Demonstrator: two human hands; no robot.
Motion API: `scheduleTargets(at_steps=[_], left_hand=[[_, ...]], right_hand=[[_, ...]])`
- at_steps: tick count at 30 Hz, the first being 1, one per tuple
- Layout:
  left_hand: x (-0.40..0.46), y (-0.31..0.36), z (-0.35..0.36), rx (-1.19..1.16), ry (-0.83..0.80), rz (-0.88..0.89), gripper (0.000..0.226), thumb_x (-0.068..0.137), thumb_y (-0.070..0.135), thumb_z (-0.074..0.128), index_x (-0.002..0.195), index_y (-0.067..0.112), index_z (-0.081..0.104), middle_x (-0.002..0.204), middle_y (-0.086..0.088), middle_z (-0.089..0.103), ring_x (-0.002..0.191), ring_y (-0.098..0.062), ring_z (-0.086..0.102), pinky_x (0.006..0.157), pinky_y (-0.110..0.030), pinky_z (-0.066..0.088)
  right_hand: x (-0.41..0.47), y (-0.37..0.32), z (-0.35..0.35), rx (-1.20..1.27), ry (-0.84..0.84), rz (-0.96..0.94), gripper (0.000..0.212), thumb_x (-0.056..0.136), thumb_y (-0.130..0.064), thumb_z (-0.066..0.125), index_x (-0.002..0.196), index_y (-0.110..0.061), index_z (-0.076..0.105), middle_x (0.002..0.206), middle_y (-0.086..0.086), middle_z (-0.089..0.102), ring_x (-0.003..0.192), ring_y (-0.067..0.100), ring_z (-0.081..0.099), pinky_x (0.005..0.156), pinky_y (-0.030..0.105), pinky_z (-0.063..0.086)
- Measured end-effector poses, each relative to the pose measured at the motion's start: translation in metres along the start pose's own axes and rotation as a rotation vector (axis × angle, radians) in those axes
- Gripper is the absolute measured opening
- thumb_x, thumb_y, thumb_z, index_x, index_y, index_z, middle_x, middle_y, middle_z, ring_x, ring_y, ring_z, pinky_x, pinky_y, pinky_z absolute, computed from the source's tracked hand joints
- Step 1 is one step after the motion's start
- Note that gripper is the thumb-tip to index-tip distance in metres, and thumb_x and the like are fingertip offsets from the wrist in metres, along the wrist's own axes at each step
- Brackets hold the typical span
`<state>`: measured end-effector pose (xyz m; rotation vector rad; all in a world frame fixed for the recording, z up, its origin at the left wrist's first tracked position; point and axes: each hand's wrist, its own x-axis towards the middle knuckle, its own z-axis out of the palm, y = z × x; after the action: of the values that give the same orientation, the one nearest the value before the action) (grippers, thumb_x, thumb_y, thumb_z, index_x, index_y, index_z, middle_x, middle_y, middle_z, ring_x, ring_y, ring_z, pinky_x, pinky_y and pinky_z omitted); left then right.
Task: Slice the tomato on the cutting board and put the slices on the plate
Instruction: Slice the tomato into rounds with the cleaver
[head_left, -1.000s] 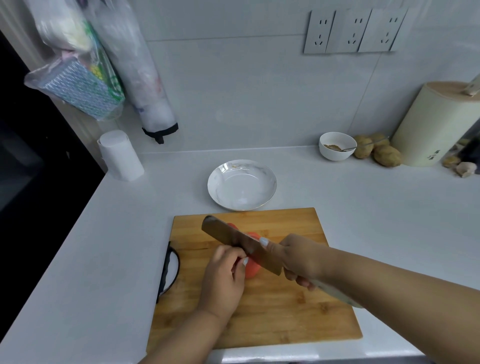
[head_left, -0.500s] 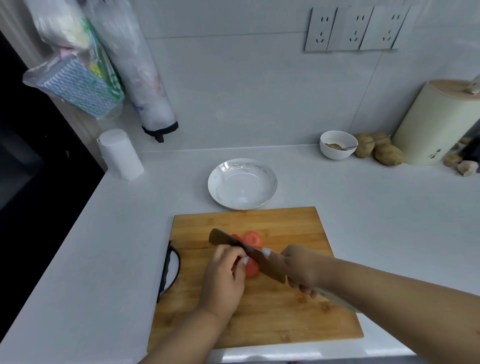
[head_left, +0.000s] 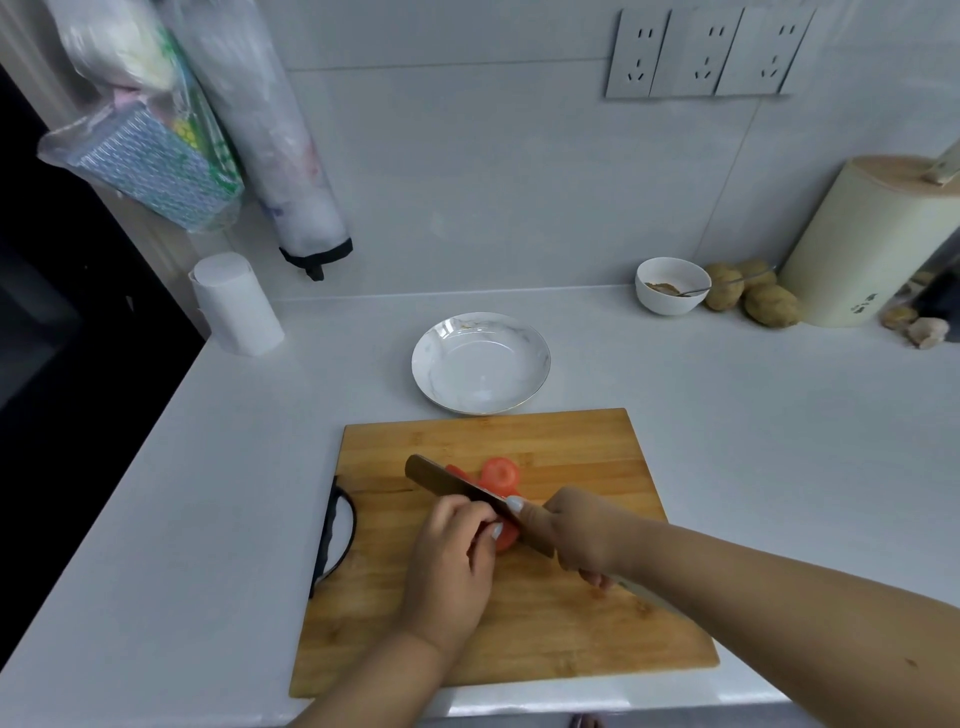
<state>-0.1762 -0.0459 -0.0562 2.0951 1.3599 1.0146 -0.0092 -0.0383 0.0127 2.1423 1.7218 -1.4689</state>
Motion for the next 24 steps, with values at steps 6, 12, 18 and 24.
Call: scheduleTargets(at_steps=[6,12,18,24], left_hand=[[-0.004,-0.008,0.003,-0.048,0.043,-0.066,0.01,0.094,0.025,0.049,0.097,0.029,0.058,0.094,0.008,0.053,0.087,-0.002,0.051,0.07,-0.007,0.039],[-0.005,-0.015,0.008,-0.029,0.066,-0.072,0.019,0.095,0.04,0.039,0.099,0.029,0.055,0.09,0.007,0.054,0.087,0.0,0.05,0.069,-0.007,0.038],[-0.002,-0.015,0.011,-0.05,0.087,-0.067,0.023,0.093,0.041,0.037,0.096,0.028,0.055,0.088,0.006,0.052,0.084,-0.001,0.05,0.07,-0.009,0.037],[-0.004,-0.016,0.013,-0.005,0.086,-0.074,0.018,0.095,0.032,0.042,0.097,0.023,0.058,0.089,0.005,0.052,0.085,0.001,0.049,0.069,-0.006,0.036]], right_hand=[[-0.003,0.001,0.0,0.029,-0.005,-0.008,0.072,0.087,-0.075,0.028,0.082,-0.008,0.053,0.07,0.019,0.058,0.055,0.027,0.055,0.053,0.028,0.053],[-0.009,-0.002,-0.001,0.04,-0.004,0.001,0.072,0.086,-0.076,0.028,0.084,-0.008,0.053,0.073,0.018,0.059,0.061,0.028,0.057,0.056,0.03,0.053],[-0.027,-0.002,-0.008,0.109,0.024,-0.009,0.064,0.091,-0.069,0.032,0.081,-0.009,0.05,0.076,0.015,0.054,0.049,0.022,0.046,0.045,0.023,0.043],[-0.047,-0.006,-0.025,0.123,0.031,-0.038,0.061,0.092,-0.067,0.032,0.076,-0.011,0.05,0.059,0.005,0.05,0.043,0.017,0.044,0.044,0.023,0.042]])
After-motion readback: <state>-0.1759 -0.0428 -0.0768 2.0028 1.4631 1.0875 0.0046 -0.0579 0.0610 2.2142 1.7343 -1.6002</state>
